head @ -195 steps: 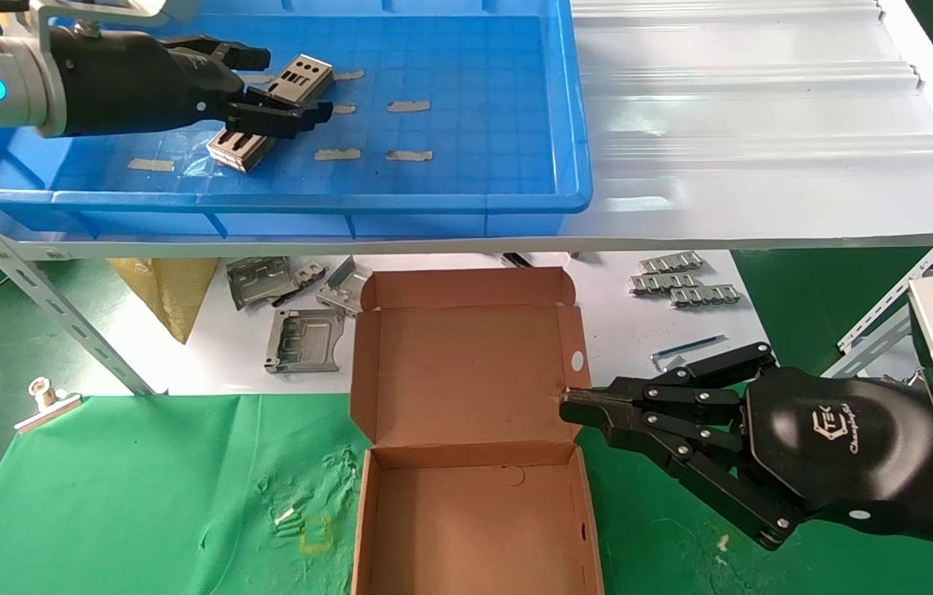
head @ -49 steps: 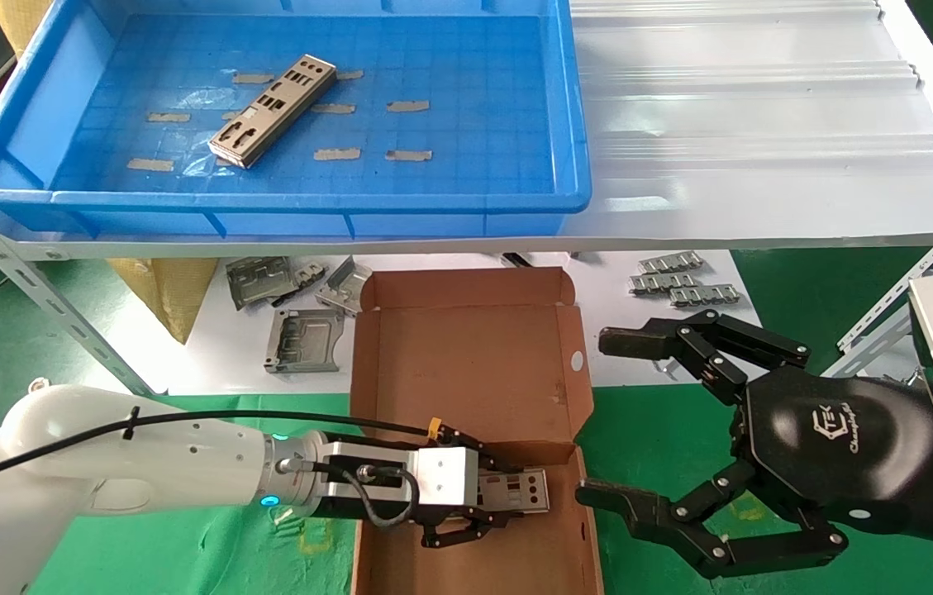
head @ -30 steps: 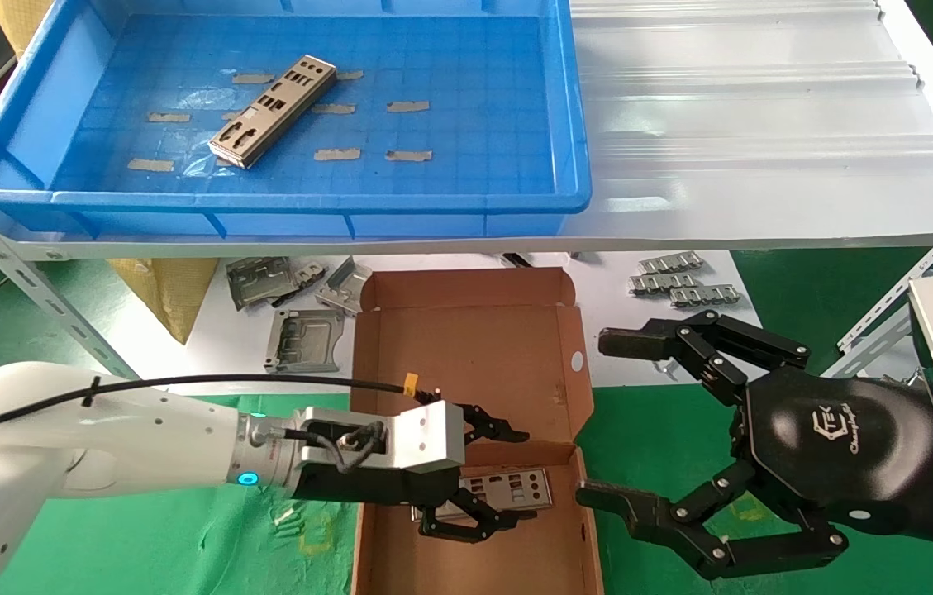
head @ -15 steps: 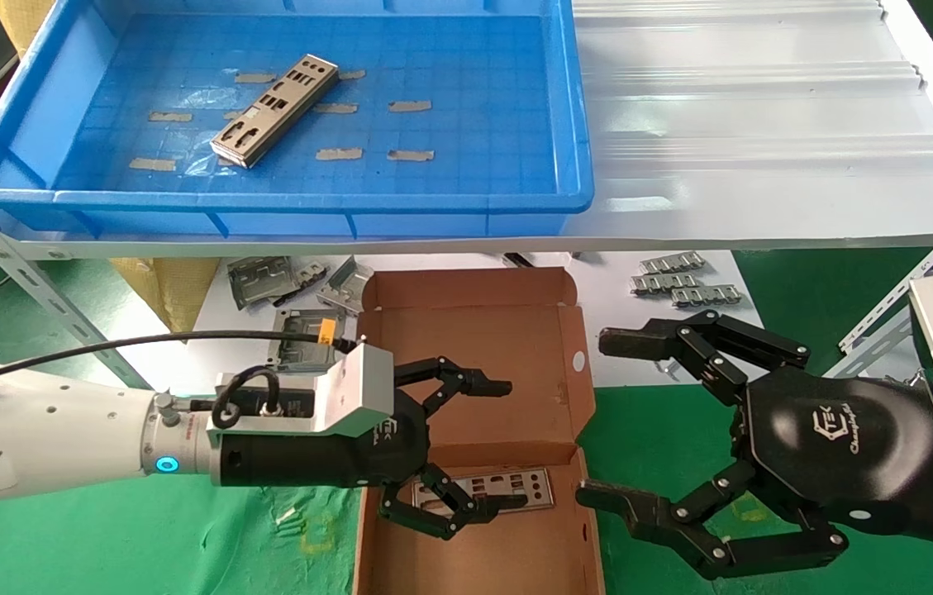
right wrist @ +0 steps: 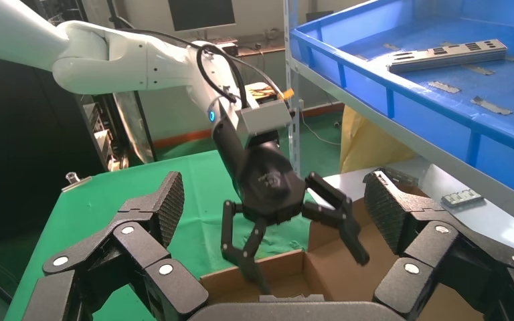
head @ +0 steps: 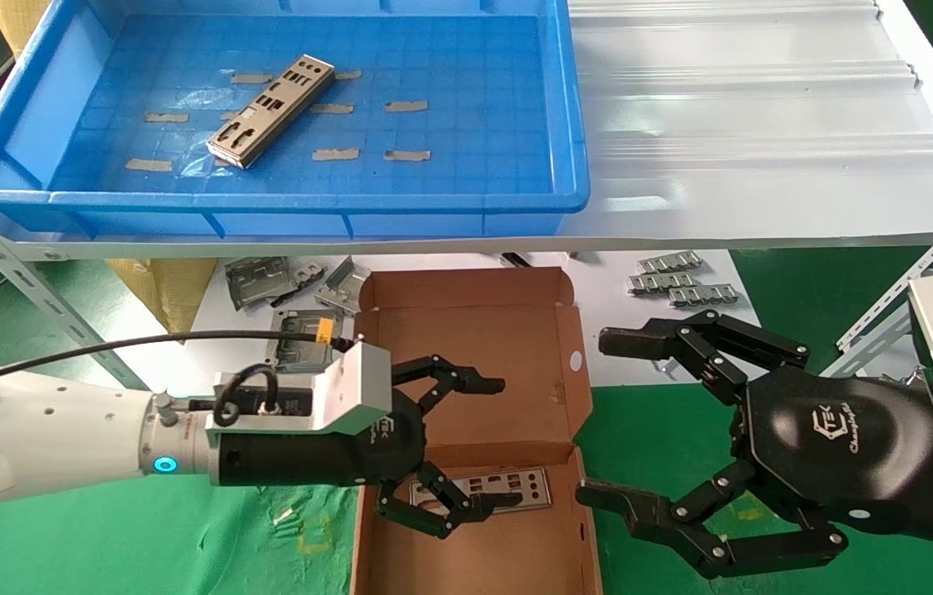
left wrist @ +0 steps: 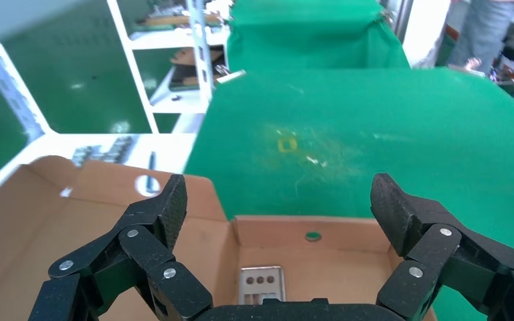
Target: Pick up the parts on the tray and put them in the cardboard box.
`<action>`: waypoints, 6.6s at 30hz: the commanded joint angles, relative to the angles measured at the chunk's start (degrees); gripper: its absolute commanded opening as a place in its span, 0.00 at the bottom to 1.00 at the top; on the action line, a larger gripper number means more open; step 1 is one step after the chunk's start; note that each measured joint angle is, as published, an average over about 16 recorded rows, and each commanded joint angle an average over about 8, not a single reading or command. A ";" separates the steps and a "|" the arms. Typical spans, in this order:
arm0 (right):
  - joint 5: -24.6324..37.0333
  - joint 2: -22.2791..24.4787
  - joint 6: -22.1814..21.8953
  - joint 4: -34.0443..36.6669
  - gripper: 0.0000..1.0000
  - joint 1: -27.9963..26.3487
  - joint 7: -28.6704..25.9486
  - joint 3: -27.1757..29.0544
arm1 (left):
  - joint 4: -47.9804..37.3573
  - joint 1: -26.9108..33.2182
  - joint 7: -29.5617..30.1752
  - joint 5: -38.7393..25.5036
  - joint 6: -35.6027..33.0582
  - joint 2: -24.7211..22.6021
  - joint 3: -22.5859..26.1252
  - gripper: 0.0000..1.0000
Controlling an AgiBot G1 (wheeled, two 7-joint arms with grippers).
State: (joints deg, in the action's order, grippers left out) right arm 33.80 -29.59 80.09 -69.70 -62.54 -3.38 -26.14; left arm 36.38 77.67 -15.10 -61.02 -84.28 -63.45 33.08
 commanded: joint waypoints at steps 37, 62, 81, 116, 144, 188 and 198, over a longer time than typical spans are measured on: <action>0.00 0.00 0.00 0.00 1.00 0.00 0.00 0.00 | 24.64 -10.66 17.13 12.69 -0.95 18.83 -11.30 1.00; -0.01 0.01 -0.02 0.01 1.00 0.01 0.00 0.00 | 38.42 -16.63 26.39 19.86 -1.48 29.36 -17.61 1.00; -0.01 0.01 -0.02 0.01 1.00 0.01 0.00 0.01 | 37.48 -16.25 25.95 19.36 -1.47 28.65 -17.19 1.00; -0.01 0.01 -0.02 0.01 1.00 0.01 0.00 0.01 | 37.17 -16.10 25.81 19.14 -1.39 28.42 -17.04 1.00; -0.01 0.01 -0.02 0.01 1.00 0.01 0.00 0.01 | 37.14 -16.10 25.81 19.14 -1.39 28.40 -17.04 1.00; -0.01 0.01 -0.02 0.01 1.00 0.01 0.00 0.01 | 37.14 -16.10 25.81 19.14 -1.39 28.40 -17.04 1.00; -0.01 0.01 -0.02 0.01 1.00 0.01 0.00 0.01 | 37.14 -16.10 25.81 19.14 -1.39 28.40 -17.04 1.00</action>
State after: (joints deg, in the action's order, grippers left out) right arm 33.80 -29.58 80.07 -69.69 -62.53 -3.37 -26.14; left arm 73.52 61.57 10.72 -41.88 -85.67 -35.05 16.04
